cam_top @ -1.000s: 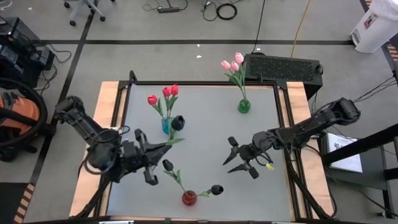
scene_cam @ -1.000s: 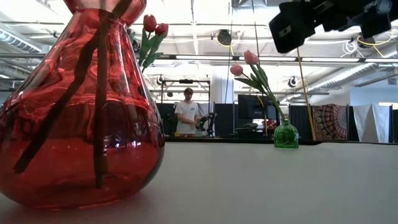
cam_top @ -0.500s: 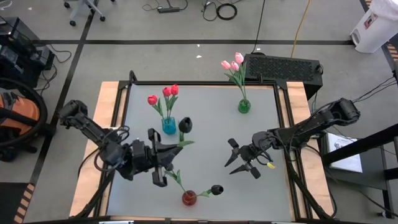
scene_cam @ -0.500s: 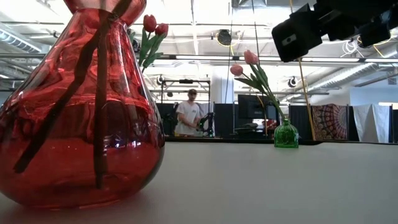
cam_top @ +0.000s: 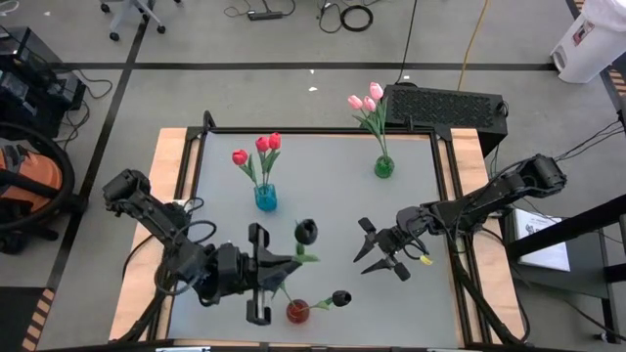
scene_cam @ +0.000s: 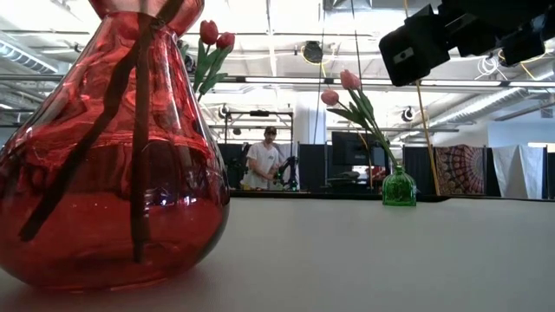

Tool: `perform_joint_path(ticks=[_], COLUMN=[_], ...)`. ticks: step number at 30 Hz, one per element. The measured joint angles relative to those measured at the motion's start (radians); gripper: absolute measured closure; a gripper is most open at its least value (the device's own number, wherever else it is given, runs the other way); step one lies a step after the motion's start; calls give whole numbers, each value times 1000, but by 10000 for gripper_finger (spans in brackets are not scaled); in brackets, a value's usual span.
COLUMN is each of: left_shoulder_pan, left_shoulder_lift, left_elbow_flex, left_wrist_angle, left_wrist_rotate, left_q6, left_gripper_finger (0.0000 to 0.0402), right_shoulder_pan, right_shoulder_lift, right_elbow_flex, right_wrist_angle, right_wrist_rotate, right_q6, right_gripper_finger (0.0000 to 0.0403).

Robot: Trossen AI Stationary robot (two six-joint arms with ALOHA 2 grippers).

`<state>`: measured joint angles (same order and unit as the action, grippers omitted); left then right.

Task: Sort flowers into vase by color
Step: Put the black flower into the red vase

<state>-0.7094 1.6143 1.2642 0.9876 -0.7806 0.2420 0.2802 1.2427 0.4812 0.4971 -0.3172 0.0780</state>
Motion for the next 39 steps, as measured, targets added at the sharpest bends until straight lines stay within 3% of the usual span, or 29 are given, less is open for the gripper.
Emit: perform_joint_path(ticks=[9,19,39], left_shoulder_pan=[-2,-56,-59], left_shoulder_lift=[75,139,298], left_elbow_flex=[6,6,38], left_wrist_angle=[47,82,218], left_wrist_rotate=[-19,-245,-320], left_q6=[-27,-22,-19], left_gripper_finger=[394,394,394], right_shoulder_pan=[0,1,0], right_shoulder_lift=[0,0,0], right_elbow_flex=[0,0,0], right_wrist_angle=[0,0,-34], right_wrist_rotate=[0,0,-4], right_q6=[15,15,42], right_gripper_finger=[241,241,241])
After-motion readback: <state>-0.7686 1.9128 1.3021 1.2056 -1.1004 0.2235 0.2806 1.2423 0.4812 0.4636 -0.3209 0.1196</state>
